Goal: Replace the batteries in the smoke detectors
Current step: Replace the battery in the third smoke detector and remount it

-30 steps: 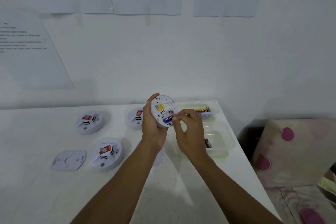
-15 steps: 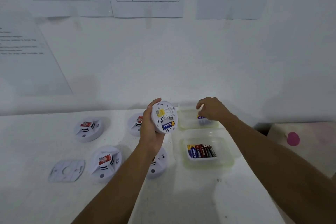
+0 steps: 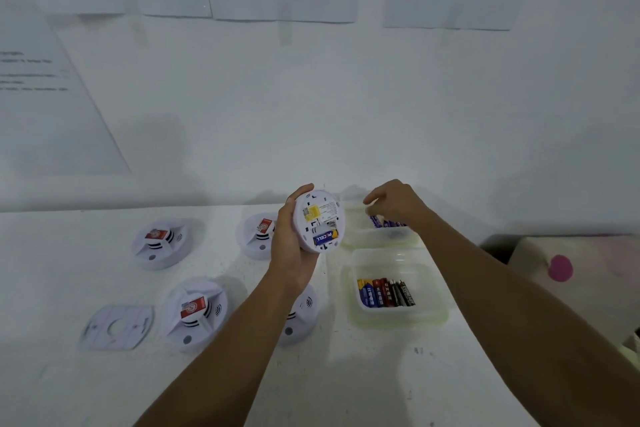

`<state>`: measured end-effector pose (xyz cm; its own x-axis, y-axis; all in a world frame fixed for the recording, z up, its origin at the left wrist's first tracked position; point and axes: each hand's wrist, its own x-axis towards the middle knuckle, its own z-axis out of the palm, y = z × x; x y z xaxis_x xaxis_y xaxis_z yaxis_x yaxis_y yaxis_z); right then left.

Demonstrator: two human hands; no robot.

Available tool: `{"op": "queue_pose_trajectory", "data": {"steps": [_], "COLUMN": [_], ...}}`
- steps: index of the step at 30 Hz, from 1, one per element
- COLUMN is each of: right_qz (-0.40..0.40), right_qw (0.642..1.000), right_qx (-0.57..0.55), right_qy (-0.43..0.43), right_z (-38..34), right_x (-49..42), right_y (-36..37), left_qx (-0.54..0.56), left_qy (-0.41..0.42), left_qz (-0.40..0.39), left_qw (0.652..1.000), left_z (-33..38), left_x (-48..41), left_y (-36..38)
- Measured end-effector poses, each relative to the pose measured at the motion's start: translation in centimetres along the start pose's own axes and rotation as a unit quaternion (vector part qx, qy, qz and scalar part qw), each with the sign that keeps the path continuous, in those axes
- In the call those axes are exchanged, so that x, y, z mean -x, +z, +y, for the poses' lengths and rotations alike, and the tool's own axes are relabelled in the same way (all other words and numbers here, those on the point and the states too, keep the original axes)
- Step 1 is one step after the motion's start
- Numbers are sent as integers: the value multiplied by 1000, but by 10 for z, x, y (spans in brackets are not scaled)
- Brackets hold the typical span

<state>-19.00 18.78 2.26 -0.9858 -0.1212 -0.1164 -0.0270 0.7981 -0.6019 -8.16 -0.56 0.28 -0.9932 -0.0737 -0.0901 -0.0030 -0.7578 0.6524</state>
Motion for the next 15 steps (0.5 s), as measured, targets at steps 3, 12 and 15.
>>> {"op": "queue_pose_trajectory", "data": {"steps": [3, 12, 15], "right_qz": [7, -28, -11], "right_qw": [993, 940, 929], "right_qx": [-112, -311, -346], "right_qy": [-38, -136, -132], "right_z": [-14, -56, -60], "right_x": [26, 130, 148], "right_y": [-14, -4, 14], "left_qx": [5, -21, -46], "left_qy": [-4, -2, 2], "left_qz": [-3, -19, -28], "left_qw": [1000, 1000, 999], "left_z": [1, 0, -1], "left_x": [0, 22, 36], "left_y": [2, 12, 14]}}
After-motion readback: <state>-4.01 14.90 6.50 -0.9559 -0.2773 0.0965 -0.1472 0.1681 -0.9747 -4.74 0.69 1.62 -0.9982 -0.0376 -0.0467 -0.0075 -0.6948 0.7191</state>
